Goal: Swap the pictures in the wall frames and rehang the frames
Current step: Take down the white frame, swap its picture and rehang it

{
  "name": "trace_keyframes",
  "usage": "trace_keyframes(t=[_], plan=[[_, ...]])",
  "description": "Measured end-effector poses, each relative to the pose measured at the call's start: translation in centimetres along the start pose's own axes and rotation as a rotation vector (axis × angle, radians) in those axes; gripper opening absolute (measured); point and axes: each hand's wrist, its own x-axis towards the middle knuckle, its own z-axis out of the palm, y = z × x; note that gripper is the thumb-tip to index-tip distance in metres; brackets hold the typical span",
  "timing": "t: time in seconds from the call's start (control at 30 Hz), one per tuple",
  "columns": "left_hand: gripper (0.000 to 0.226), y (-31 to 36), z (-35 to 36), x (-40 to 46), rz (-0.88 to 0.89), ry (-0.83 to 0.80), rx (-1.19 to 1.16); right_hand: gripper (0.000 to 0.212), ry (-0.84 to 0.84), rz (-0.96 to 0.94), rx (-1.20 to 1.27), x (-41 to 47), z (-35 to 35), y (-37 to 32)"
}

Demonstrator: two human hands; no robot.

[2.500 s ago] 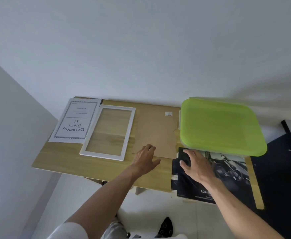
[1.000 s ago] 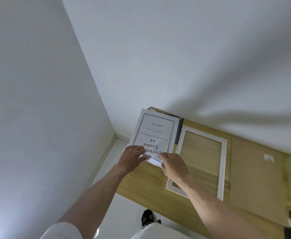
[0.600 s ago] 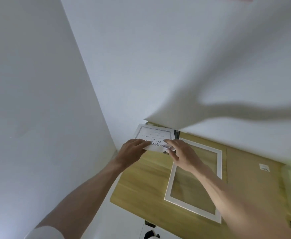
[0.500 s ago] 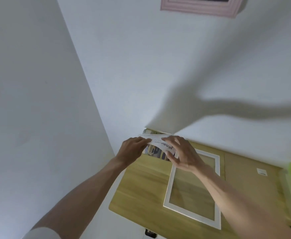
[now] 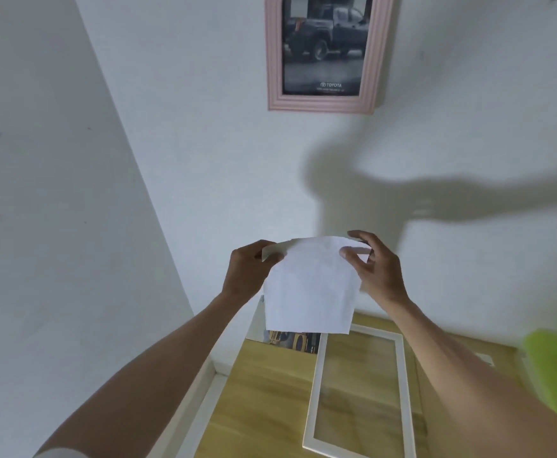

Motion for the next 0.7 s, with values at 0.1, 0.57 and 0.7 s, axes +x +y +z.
trace_keyframes(t=[0.1,0.57,0.7], plan=[[0.004,1.2,0.1,0.6,-0.061,0.008,-0.183,0.04,-0.04,0.139,0.14,0.3,-1.4,0.2],[0.067,-1.3,3.7,-0.5,-0.261,-0.259,-0.307,0.035,0.125,0.44,0.289,-2.9,-4.6,2.3],[0.044,-2.0,5.2,-0.9,-0.361,-0.377,-0.31,0.04,0.195,0.523,0.318,-3.9,-4.9,3.5]])
